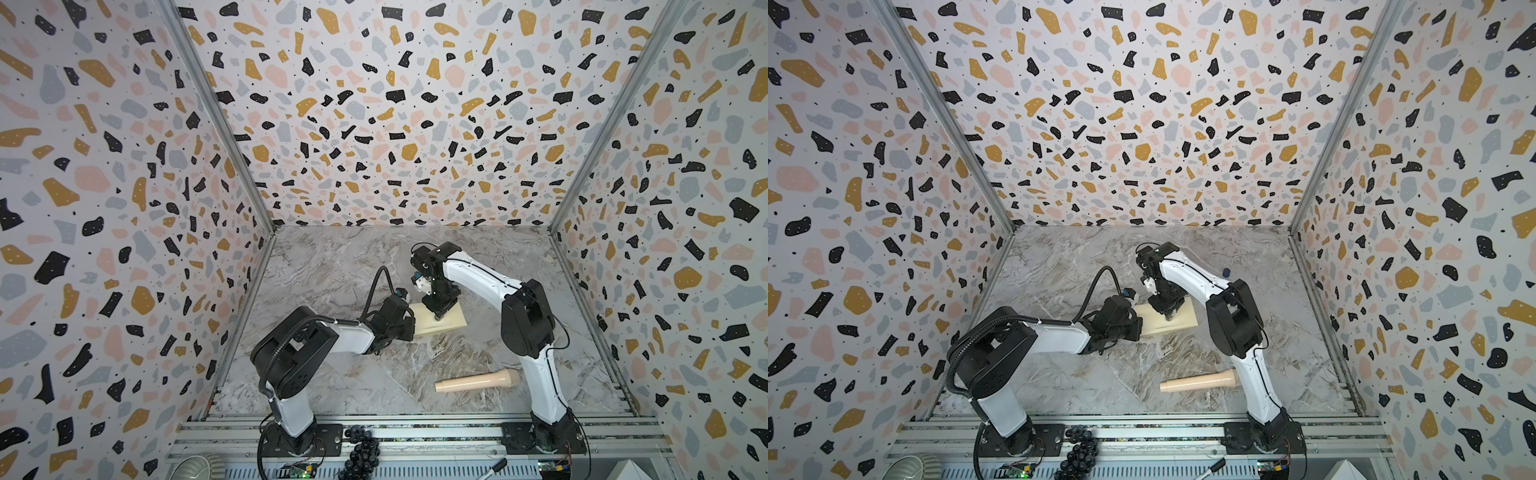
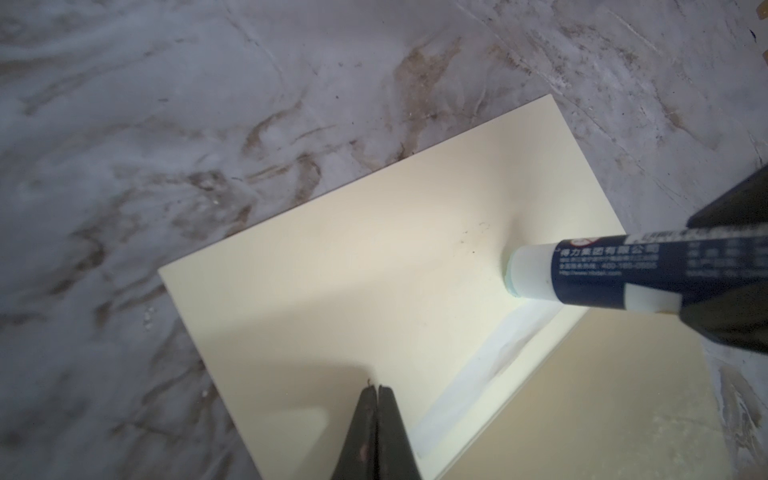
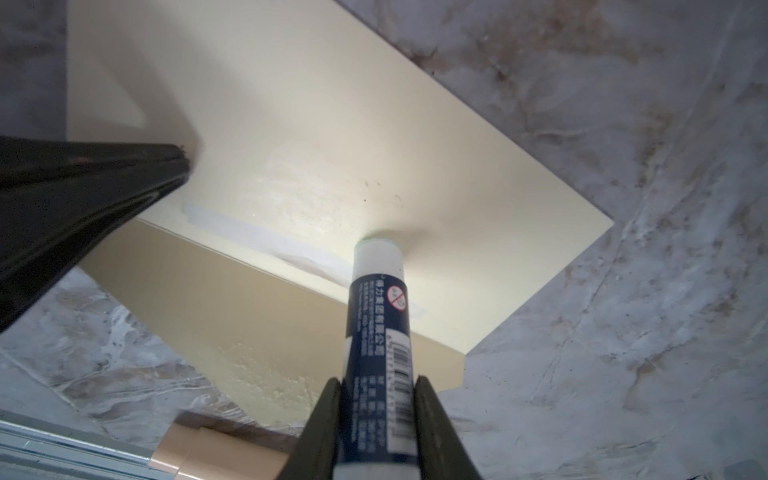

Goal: Place the letter into the envelope and seal it

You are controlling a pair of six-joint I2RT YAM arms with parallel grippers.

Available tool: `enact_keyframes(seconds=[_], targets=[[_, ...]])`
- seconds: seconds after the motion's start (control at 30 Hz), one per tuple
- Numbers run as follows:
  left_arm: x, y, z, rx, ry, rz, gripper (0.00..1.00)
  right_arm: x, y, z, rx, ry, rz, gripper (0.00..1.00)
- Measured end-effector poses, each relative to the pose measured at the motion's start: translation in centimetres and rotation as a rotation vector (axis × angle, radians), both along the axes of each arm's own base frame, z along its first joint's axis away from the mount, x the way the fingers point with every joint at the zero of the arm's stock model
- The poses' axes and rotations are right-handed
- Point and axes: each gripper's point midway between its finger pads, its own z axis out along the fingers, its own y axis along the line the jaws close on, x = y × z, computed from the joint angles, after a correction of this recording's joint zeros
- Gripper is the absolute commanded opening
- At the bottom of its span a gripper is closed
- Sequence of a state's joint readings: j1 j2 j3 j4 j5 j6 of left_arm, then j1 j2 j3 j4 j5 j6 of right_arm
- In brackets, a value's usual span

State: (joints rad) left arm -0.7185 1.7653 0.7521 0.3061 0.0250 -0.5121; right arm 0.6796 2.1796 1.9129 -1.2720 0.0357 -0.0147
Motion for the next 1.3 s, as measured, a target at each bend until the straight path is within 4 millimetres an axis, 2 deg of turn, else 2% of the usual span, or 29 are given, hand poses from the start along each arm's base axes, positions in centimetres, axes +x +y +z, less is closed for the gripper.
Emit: enact_keyframes(seconds=[0.2, 0.33, 0.43, 0.63, 0.83, 1.17, 1.3], targets=[[0.1, 0.1, 0.0, 0.002, -0.006, 0.005, 0.00, 0.5, 0.4, 0.8, 0.017, -0.020, -0.010, 0.00], [0.2, 0.3, 0.0, 0.006, -0.012, 0.013, 0.00, 1.0, 1.7, 2.1, 0.051, -0.059, 0.004, 0.00], [0.2, 0.3, 0.0, 0.006, -0.012, 0.013, 0.00, 0.7, 2.6, 2.5, 0.066, -0.063, 0.023, 0.00], [0.2, 0.3, 0.0, 0.005, -0.014, 0.013, 0.00, -0.3, 3.7, 2.5, 0.084, -0.047, 0.049, 0.00], [0.2, 0.3, 0.0, 0.005, -0.015, 0.012, 0.00, -0.4, 4.1, 2.4, 0.093, -0.043, 0.053, 0.00], [0.2, 0.3, 0.0, 0.004, -0.015, 0.012, 0.00, -0.1, 4.3, 0.2, 0.048, -0.017, 0.058, 0.00], [0.2, 0.3, 0.0, 0.004, -0.016, 0.012, 0.00, 0.0, 4.5, 0.3, 0.044, -0.026, 0.064, 0.00]])
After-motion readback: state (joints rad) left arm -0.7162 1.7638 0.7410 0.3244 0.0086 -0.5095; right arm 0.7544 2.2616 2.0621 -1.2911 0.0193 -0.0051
